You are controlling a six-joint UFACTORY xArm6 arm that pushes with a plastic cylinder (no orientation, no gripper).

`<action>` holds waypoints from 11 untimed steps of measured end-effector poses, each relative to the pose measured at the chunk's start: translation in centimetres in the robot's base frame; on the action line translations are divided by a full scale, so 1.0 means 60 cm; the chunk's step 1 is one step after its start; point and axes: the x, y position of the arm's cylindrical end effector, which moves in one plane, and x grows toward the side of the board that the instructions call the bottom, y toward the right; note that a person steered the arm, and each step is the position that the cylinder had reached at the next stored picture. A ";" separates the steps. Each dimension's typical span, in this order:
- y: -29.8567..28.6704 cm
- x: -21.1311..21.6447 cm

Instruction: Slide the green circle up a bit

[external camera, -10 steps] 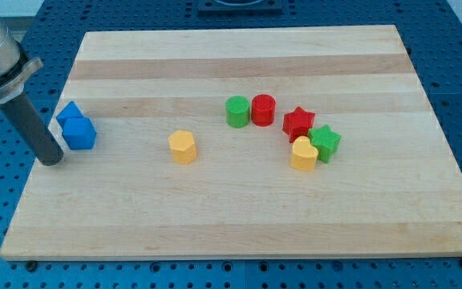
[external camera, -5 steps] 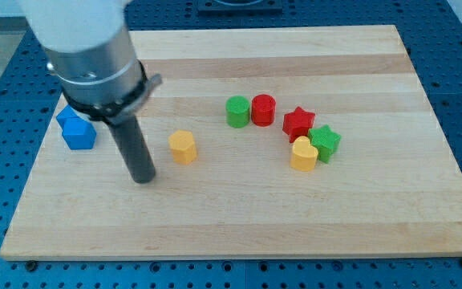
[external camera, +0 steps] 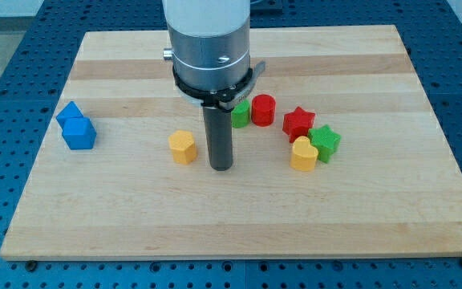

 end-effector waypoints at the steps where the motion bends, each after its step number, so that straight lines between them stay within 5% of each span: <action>1: 0.000 -0.009; 6: 0.004 -0.056; 9: 0.004 -0.156; 11: -0.007 -0.122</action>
